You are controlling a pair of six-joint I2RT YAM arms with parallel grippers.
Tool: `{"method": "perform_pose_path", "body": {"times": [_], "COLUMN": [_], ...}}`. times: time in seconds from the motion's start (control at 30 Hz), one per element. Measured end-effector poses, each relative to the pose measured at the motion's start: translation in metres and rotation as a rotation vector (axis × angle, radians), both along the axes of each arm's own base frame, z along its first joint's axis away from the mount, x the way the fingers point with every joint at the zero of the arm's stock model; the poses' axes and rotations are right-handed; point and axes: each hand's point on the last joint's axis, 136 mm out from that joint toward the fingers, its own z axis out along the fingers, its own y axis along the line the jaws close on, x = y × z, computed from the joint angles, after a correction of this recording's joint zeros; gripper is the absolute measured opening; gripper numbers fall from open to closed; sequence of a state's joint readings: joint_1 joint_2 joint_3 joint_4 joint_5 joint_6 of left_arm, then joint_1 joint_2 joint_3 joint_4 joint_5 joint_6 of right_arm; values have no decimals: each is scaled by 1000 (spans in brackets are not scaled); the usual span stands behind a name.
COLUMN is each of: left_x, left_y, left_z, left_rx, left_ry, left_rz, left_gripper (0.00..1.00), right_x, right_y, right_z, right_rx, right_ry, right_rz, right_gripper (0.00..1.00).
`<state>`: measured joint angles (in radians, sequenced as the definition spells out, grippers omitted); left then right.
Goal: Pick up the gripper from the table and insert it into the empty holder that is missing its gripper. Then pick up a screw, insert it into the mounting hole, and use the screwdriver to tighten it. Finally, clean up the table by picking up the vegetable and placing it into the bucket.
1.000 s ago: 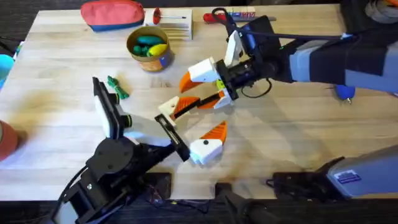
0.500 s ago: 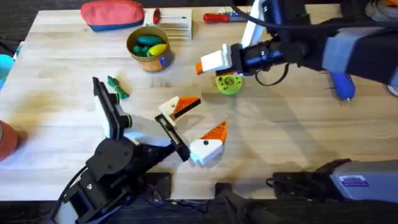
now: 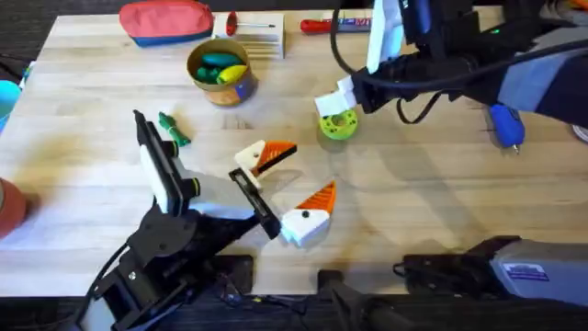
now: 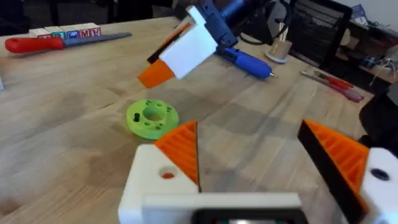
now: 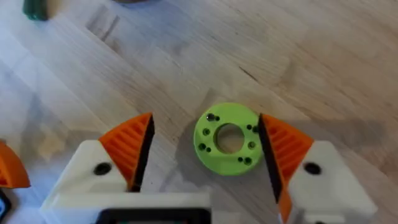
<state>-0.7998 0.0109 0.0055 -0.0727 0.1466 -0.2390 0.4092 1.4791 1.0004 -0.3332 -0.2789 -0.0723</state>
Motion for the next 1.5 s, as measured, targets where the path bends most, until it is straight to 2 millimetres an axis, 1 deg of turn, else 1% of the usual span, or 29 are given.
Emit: {"method": "perform_pose_path", "body": {"times": [0.07, 0.13, 0.23, 0.3, 0.37, 0.53, 0.73, 0.97, 1.17, 1.27, 1.3, 1.47, 1.5], "left_x": [0, 0, 0, 0, 0, 0, 0, 0, 0, 0, 0, 0, 0], "left_y": [0, 0, 0, 0, 0, 0, 0, 0, 0, 0, 0, 0, 0], "left_z": [0, 0, 0, 0, 0, 0, 0, 0, 0, 0, 0, 0, 0], "left_rx": [1, 2, 2, 2, 2, 2, 2, 2, 2, 3, 2, 3, 3], "left_ry": [-1, -2, -3, -3, -3, -3, -3, -3, -4, -4, -4, -4, -4], "left_rz": [0, 0, 0, 0, 0, 0, 0, 0, 0, 0, 0, -1, -1], "left_gripper": [987, 987, 987, 988, 987, 985, 987, 986, 987, 988, 987, 987, 987], "right_x": [0, 0, 1, 3, 4, 3, 0, 0, 0, 1, 1, 2, 2], "right_y": [1, 1, 2, 5, 9, 18, 24, 22, 19, 18, 18, 18, 18], "right_z": [-6, -13, -24, -29, -33, -39, -55, -63, -74, -74, -74, -74, -74], "right_rx": [-30, -60, -92, -100, -107, -141, -189, -213, -240, -246, -247, -249, -249], "right_ry": [-10, -10, -6, -8, -13, -32, -22, -10, 7, 3, 3, 1, 1], "right_rz": [27, 43, 59, 66, 76, 91, 106, 101, 93, 92, 92, 90, 90], "right_gripper": [922, 851, 682, 590, 462, 331, 339, 352, 344, 273, 266, 263, 282]}}
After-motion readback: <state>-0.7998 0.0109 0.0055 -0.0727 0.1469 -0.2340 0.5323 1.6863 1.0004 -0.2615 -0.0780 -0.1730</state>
